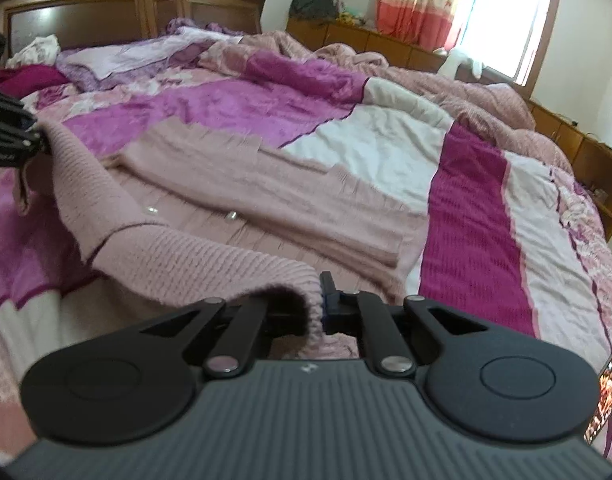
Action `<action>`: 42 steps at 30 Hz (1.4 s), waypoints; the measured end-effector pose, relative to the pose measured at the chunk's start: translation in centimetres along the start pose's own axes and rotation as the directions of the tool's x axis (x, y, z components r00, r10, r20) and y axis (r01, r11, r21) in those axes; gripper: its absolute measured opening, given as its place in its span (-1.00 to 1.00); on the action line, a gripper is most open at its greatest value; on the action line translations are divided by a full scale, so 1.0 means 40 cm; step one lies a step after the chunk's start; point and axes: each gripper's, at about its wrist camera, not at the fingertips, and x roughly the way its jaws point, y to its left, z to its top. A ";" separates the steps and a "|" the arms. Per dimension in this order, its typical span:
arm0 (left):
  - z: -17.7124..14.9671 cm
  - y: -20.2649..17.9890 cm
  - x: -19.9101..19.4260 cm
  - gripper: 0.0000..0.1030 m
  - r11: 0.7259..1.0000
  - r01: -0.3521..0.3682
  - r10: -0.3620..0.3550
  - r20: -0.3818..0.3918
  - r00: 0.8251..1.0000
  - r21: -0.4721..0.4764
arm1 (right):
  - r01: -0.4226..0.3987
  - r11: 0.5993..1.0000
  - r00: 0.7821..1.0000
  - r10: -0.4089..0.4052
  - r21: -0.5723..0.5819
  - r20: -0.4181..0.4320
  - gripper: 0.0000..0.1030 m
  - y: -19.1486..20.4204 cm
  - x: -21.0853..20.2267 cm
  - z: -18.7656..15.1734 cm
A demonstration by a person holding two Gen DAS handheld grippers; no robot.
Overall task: Fold small clothes
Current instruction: 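Lift the hem with both grippers and fold it over toward the collar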
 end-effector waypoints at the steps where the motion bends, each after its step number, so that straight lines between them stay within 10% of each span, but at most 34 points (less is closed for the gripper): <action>1: 0.008 0.000 0.002 -0.79 1.000 -0.008 0.008 0.008 1.000 0.000 | 0.007 1.000 1.000 -0.007 0.002 0.010 -0.84 -0.003 0.004 0.010; 24: 0.282 0.107 0.207 -0.79 0.993 -0.111 0.116 0.131 0.985 -0.038 | 0.154 0.987 0.979 -0.148 -0.033 0.140 -0.84 -0.070 0.221 0.260; 42: 0.252 0.147 0.670 -0.79 0.989 -0.148 0.147 -0.084 0.986 0.004 | 0.174 0.979 0.983 -0.180 -0.102 -0.048 -0.84 -0.053 0.572 0.202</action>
